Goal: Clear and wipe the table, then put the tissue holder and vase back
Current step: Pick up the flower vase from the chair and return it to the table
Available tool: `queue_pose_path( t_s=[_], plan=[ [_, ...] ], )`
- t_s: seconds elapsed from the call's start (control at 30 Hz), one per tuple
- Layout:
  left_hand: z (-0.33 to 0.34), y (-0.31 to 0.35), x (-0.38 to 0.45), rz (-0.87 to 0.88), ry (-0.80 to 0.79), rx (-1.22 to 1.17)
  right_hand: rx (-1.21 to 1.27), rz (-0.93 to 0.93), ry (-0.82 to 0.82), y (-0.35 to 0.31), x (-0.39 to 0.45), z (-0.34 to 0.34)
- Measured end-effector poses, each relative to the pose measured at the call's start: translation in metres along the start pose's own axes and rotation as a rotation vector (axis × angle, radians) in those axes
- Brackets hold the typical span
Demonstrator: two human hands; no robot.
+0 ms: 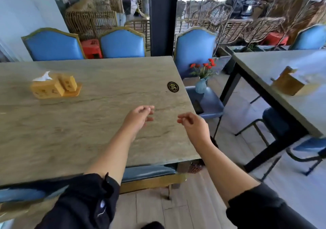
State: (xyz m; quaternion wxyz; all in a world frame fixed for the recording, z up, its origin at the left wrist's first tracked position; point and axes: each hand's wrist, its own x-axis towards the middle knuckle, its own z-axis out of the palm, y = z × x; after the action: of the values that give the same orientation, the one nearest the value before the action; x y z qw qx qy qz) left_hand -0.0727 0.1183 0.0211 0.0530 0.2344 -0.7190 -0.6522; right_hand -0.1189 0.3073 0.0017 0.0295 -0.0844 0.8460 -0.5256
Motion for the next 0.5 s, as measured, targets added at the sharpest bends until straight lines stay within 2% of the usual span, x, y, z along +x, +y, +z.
queue_pose_path(
  t_s=[0.23,0.4,0.5],
  plan=[
    [0.102,0.027,0.050,-0.011,-0.071,-0.017,0.013,0.046,0.078,0.053,0.048,-0.079],
    [0.171,0.031,0.111,-0.024,-0.079,-0.038,-0.013,0.057,0.120,0.089,0.121,-0.117],
    [0.211,0.031,0.154,-0.062,-0.057,-0.057,-0.013,0.097,0.090,0.110,0.171,-0.134]
  ],
)
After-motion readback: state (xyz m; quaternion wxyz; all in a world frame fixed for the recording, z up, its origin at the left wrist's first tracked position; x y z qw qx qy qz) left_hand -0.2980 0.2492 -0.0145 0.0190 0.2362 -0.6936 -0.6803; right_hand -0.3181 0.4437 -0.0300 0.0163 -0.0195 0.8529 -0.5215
